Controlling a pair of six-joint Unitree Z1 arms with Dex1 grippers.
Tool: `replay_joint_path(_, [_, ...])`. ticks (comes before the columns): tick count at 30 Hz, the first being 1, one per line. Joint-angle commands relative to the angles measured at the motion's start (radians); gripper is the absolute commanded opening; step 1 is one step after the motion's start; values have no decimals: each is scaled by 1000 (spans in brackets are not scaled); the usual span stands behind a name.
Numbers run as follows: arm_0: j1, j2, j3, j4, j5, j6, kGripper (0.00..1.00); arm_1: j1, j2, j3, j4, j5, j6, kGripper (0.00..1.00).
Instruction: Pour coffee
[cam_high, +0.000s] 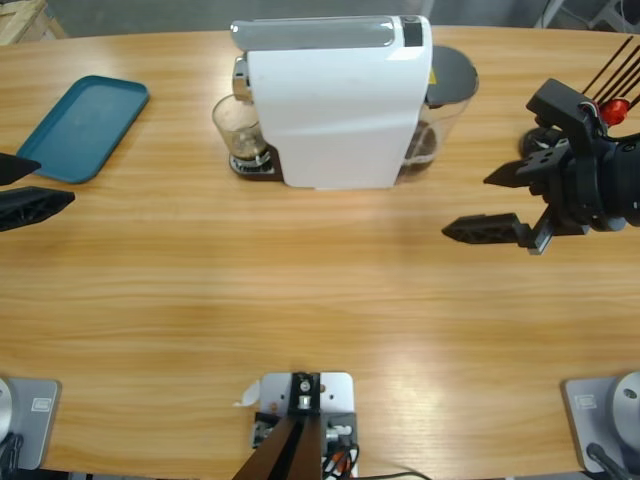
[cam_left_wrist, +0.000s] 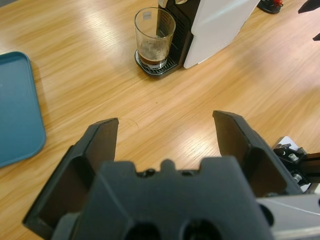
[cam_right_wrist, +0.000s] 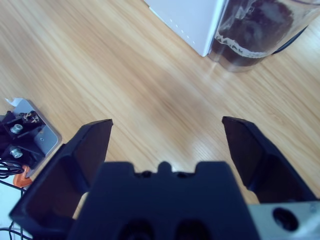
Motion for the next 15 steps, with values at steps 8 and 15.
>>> replay_joint_path(8, [-8, 127, -28, 0, -17, -6, 904, 10, 43, 29, -17, -22, 19, 1000])
replay_joint_path(15, [-30, 229, -60, -66, -43, -19, 908, 10, 47, 27, -17, -21, 20, 1000])
